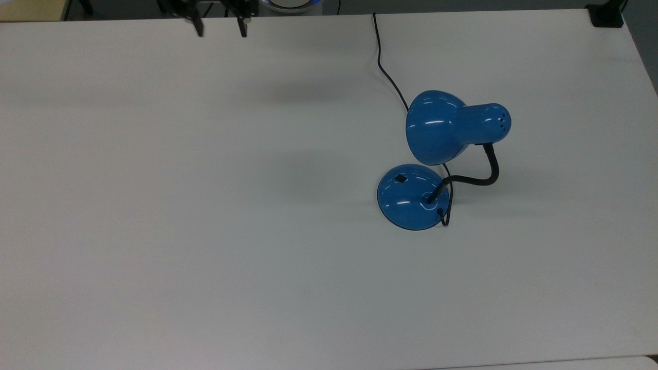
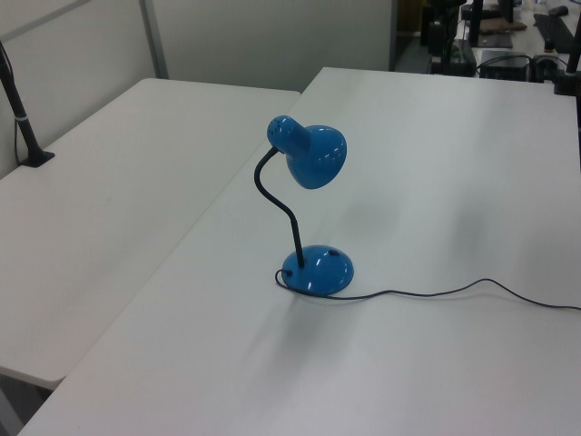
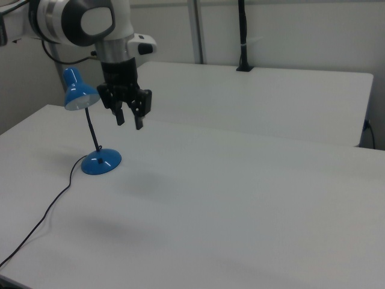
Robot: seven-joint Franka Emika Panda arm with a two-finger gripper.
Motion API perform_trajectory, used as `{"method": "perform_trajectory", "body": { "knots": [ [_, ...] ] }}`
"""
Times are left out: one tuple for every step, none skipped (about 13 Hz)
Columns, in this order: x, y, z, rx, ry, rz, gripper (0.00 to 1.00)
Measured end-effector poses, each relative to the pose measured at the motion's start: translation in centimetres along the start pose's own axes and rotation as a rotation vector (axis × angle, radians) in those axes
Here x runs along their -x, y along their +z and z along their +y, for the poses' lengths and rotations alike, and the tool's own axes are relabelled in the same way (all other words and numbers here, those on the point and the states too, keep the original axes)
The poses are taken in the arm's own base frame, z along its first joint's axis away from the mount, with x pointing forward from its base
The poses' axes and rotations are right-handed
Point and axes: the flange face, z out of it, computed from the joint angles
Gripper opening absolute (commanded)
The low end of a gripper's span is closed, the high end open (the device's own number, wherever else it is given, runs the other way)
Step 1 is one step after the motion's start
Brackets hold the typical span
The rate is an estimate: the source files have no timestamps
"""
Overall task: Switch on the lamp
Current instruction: 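Move the gripper toward the blue lamp's round base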
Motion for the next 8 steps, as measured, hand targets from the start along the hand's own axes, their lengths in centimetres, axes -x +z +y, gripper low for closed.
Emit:
{"method": "perform_trajectory", "body": {
  "knots": [
    [-0.2,0.7,-1.6,-0.03,-0.104,-0.008,0.0],
    [-0.4,1.5,-3.3,-0.063,-0.192,-0.009,0.0],
    [-0.7,2.2,-4.5,-0.087,-0.245,-0.001,0.0],
    [-1.2,3.4,-5.8,-0.115,-0.306,0.021,0.0],
    [-1.7,4.8,-6.9,-0.149,-0.357,0.054,0.0],
    [-2.1,6.0,-7.7,-0.176,-0.392,0.08,0.0],
    [-2.5,7.4,-8.8,-0.197,-0.426,0.111,0.0],
    [-3.0,8.8,-10.1,-0.198,-0.448,0.149,0.0]
  ]
}}
